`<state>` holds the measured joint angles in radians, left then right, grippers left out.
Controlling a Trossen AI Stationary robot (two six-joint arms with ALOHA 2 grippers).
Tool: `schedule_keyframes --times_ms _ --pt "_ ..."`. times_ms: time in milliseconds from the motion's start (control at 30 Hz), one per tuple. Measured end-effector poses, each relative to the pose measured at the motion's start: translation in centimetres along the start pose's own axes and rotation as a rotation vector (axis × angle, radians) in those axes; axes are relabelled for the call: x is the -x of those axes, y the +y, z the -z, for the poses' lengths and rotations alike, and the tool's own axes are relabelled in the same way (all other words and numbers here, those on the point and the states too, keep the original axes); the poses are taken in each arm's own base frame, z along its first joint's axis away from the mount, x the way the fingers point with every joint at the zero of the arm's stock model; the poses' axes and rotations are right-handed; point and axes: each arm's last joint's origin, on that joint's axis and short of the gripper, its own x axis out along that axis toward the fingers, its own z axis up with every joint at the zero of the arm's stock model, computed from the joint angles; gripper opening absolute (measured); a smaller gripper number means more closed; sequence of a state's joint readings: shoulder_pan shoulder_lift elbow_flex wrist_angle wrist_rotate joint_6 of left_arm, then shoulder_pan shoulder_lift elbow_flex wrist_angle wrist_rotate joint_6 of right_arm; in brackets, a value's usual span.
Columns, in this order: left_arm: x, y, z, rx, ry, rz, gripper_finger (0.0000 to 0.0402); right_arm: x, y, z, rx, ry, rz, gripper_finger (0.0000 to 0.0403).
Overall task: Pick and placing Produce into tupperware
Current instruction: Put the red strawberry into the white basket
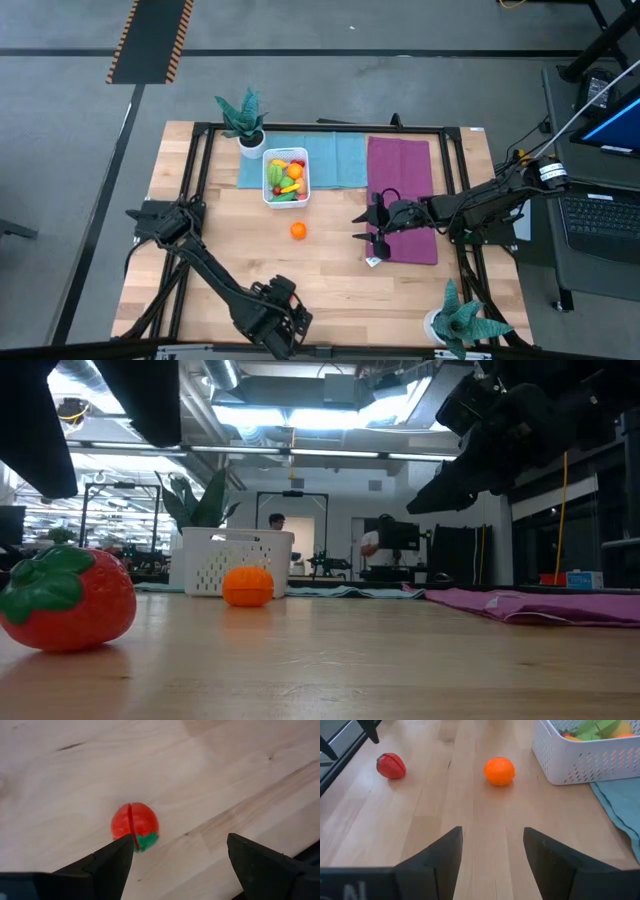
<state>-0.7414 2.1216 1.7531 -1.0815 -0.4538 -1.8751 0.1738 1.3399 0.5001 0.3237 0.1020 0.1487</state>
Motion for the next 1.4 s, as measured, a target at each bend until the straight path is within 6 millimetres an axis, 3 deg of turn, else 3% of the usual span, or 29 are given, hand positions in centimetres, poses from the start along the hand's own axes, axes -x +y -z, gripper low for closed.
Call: schedule_keyframes --times_ms 800,1100,1400 --pt "-0.3 0.0 -0.6 0.003 -0.008 -0.023 0.0308 0.0 0.0 0.1 0.024 0.008 0.001 0.0213" --pt "-2.5 0.4 -0.7 -0.008 0.066 -0.154 0.0308 0.0 0.0 0.1 0.024 0.014 0.002 0.0213" --pt "-2.8 0.3 -0.8 0.004 0.056 -0.146 0.0308 0.0 0.0 0.1 0.023 0.016 0.002 0.0213"
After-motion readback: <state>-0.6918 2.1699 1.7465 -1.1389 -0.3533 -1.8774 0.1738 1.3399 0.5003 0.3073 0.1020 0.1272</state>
